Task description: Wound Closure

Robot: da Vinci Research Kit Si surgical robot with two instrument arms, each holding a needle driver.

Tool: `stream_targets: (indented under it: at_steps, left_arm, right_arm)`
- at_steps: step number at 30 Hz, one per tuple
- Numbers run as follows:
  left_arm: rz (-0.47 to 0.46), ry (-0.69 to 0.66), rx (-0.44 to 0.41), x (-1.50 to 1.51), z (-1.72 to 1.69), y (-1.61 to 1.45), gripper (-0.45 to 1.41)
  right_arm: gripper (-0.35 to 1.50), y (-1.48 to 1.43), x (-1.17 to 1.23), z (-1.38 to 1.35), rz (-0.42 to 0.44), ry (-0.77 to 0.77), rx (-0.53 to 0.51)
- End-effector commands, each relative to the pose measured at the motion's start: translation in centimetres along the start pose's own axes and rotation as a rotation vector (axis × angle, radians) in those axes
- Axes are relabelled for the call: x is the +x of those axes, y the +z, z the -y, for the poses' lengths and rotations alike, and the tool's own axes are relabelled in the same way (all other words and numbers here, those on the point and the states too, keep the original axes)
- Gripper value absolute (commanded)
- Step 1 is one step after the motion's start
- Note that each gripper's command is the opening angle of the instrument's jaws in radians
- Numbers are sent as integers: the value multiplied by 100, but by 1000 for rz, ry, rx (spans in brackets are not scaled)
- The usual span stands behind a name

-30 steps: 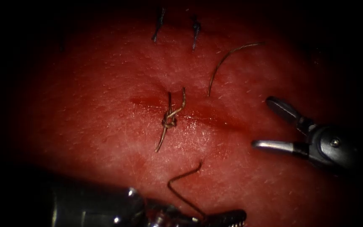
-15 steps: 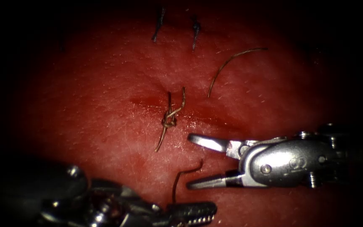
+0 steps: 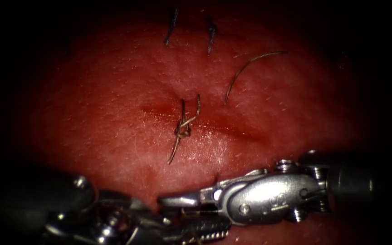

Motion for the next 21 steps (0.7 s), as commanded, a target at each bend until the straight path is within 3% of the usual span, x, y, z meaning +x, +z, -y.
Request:
stream_targets:
  at_steps: [1, 7, 10, 12, 16, 21]
  left_arm:
    - [0, 0, 2, 1, 5, 7, -45]
    - [-2, -1, 1, -2, 6, 7, -45]
    - [-3, -26, 1, -3, 5, 7, -18]
    - [-1, -46, -5, -5, 2, 8, 10]
    - [13, -64, -109, -19, -6, 11, 47]
    - [25, -90, -194, -32, -18, 11, 51]
  right_arm:
    - [-35, 3, -2, -2, 2, 2, -17]
    - [-35, -6, -6, -9, 69, 11, -79]
    - [-35, -19, -16, -14, 128, 49, -114]
    - [-35, -30, -24, -18, 160, 78, -134]
    - [-35, -60, -51, -31, 217, 185, -180]
    - [-35, -81, -76, -47, 257, 269, -217]
